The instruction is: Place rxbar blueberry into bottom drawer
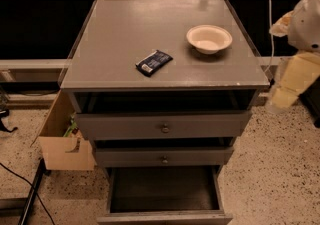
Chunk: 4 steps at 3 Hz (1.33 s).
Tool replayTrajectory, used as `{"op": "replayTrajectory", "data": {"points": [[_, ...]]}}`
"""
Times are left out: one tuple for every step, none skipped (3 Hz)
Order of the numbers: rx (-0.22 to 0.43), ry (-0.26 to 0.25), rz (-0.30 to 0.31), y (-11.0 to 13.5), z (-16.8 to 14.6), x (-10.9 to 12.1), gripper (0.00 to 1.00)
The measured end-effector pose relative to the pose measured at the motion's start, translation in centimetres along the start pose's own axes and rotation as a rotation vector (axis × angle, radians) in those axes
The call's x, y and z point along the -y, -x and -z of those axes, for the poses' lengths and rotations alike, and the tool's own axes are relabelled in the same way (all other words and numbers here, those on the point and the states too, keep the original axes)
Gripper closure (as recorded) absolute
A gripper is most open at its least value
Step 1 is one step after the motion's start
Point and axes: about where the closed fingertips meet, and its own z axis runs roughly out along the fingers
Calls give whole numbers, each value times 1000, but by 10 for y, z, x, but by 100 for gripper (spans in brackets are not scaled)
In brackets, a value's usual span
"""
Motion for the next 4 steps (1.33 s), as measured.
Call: {"op": "replayTrajectory", "data": {"points": [[57,-7,-36,24,-23,16,0],[83,1,-109,47,-48,33,0],[93,7,-214,66,-65,48,0],[93,7,-214,66,-65,48,0]]}}
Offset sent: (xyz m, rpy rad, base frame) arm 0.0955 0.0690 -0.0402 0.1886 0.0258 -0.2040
